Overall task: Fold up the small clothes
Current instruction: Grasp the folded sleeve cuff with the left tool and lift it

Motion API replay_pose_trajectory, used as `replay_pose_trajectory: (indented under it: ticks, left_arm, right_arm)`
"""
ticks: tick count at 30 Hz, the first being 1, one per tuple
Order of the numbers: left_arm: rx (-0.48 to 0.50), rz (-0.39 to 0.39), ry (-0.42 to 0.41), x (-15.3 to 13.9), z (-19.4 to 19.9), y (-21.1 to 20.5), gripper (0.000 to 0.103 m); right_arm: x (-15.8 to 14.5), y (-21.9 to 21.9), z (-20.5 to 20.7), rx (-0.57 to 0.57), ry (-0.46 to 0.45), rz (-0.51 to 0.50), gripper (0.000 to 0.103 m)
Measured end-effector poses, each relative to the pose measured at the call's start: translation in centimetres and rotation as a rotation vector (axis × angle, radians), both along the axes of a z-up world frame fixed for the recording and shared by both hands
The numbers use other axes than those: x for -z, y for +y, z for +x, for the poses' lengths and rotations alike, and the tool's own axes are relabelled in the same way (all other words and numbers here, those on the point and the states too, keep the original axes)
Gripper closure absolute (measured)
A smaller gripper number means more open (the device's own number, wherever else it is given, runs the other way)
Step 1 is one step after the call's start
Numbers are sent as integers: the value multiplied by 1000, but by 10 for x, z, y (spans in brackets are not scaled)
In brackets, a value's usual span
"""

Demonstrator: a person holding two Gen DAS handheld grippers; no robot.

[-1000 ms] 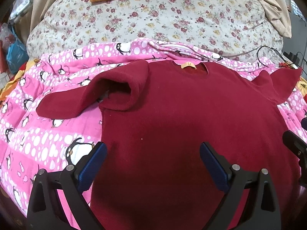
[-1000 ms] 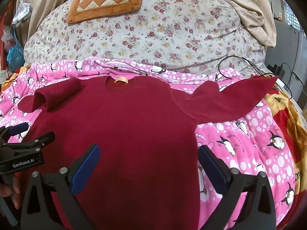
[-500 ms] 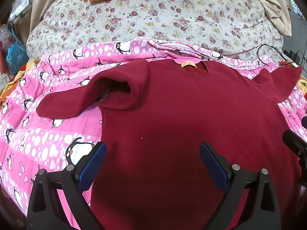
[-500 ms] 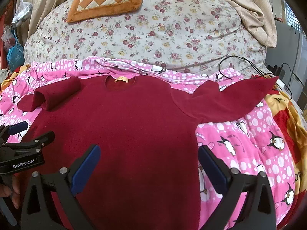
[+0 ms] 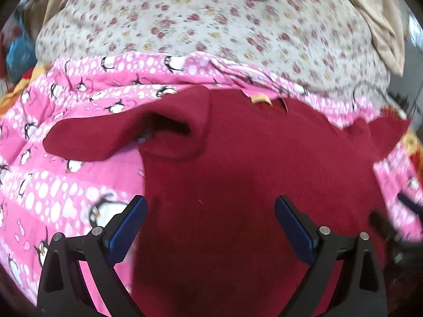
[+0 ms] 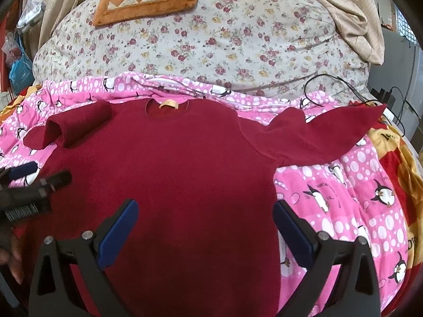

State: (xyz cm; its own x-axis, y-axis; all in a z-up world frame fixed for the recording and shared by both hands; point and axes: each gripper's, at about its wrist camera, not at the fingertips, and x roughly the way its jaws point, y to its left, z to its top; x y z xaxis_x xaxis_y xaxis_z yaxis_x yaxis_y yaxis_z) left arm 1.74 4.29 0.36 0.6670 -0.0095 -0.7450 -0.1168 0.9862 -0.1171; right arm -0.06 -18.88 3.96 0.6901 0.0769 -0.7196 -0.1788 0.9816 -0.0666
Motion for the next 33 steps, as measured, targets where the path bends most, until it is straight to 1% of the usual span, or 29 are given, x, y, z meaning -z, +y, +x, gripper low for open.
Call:
replay_pose_trajectory:
  ticks: [1,4,6,8,9,10,11,13,16,17,18,20,21,23,25,26,27,28,29,30,31,32,33]
  left_arm:
    - [-15,-34,-4,-5,3,12,25]
    - [-50,-219,16,-16,14,61,25]
    - [-84,-312,29,-21,19,100,25]
    - [-115,-365,12,-27,20,141,25]
    - [-127,-384,-1,-28,20,157,25]
    - [-151,-416,-14,-28,19,182,25]
    - [-176,-439,-19,-27,19,204,25]
    - [-214,-480,-18,-20,20,244,25]
    - [-262,-494,23,0,28,288,26]
    - [-270,-529,50,11,32,299,28]
    - [-274,-582,70,21,37,305,31]
    - [-291,-691,98,39,41,313,32]
    - [-312,-716,99,46,42,313,32]
    - [-312,-706,80,44,45,309,32]
    - [-298,-678,71,39,50,305,41]
    - [-288,-660,72,36,54,302,53]
    - [-282,-630,80,35,60,300,73]
    - [-281,-593,96,36,64,297,84]
    - [-283,-547,124,37,67,294,100]
    - [-294,-471,154,37,69,289,103]
    - [-289,-409,159,34,69,284,103]
    - [-285,-369,149,29,68,281,103]
    - [-300,-316,118,17,64,280,103]
  right_arm:
    - [2,2,2,-6,12,-2,0]
    - [8,8,3,-31,43,-4,0]
    - [14,12,3,-57,74,-17,0]
    - [23,18,3,-88,120,-46,0]
    - [32,23,3,-112,167,-69,0]
    - [35,25,3,-115,177,-78,0]
    - [35,25,1,-112,166,-80,0]
    - [35,27,-1,-120,158,-93,0]
    - [37,27,-2,-117,155,-93,0]
    - [37,27,-2,-119,152,-96,0]
    - [37,27,-3,-121,147,-100,0]
    - [38,28,-3,-125,140,-103,0]
    - [38,29,-3,-128,133,-104,0]
    - [40,29,-1,-131,127,-103,0]
    - [40,29,-1,-132,125,-100,0]
    - [40,29,0,-131,124,-99,0]
    - [41,29,0,-132,122,-97,0]
    - [41,29,0,-132,121,-97,0]
    - [40,29,0,-132,120,-96,0]
    - [41,29,0,-133,119,-94,0]
    - [41,29,0,-133,119,-92,0]
    - [41,29,0,-133,119,-92,0]
    - [41,29,0,-133,119,-94,0]
